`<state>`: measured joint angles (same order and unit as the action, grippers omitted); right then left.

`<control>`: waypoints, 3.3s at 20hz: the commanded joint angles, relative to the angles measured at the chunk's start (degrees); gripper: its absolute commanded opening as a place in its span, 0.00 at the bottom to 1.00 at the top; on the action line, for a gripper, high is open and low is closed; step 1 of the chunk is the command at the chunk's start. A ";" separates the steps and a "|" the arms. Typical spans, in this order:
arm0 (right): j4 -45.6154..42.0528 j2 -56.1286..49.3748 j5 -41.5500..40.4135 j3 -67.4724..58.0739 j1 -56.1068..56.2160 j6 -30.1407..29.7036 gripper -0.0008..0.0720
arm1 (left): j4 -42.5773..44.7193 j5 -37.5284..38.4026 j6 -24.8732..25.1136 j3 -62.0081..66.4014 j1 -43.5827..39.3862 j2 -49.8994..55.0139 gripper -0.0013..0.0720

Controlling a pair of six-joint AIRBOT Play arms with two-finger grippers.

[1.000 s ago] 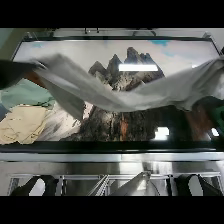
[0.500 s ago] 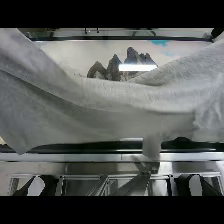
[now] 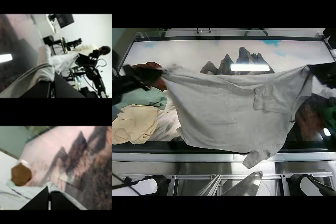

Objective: Fold the shirts.

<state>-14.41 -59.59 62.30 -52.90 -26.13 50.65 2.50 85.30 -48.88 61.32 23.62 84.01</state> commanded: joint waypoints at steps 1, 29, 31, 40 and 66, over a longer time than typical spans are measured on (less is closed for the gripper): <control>1.95 -14.88 -6.82 1.68 4.09 -7.74 0.03 | 2.36 -2.64 2.51 2.67 -2.40 15.54 0.04; -15.13 -31.91 -0.55 -0.02 0.52 -9.64 0.03 | 31.50 8.98 -12.87 24.22 -2.40 36.63 0.02; -15.10 -31.91 -0.37 -0.04 0.52 -9.64 0.03 | 31.45 8.52 -12.94 24.35 -2.23 36.63 0.12; -34.47 -21.55 12.22 -1.57 -8.35 7.65 0.52 | 45.35 13.14 -19.56 30.42 4.98 26.16 0.39; -16.83 -7.91 -5.86 33.83 8.41 8.85 0.03 | 53.88 -2.78 -12.02 -1.29 -3.78 10.93 0.42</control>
<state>-33.67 -67.59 55.90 -19.09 -18.22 60.75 51.66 82.87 -60.82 59.99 20.36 94.98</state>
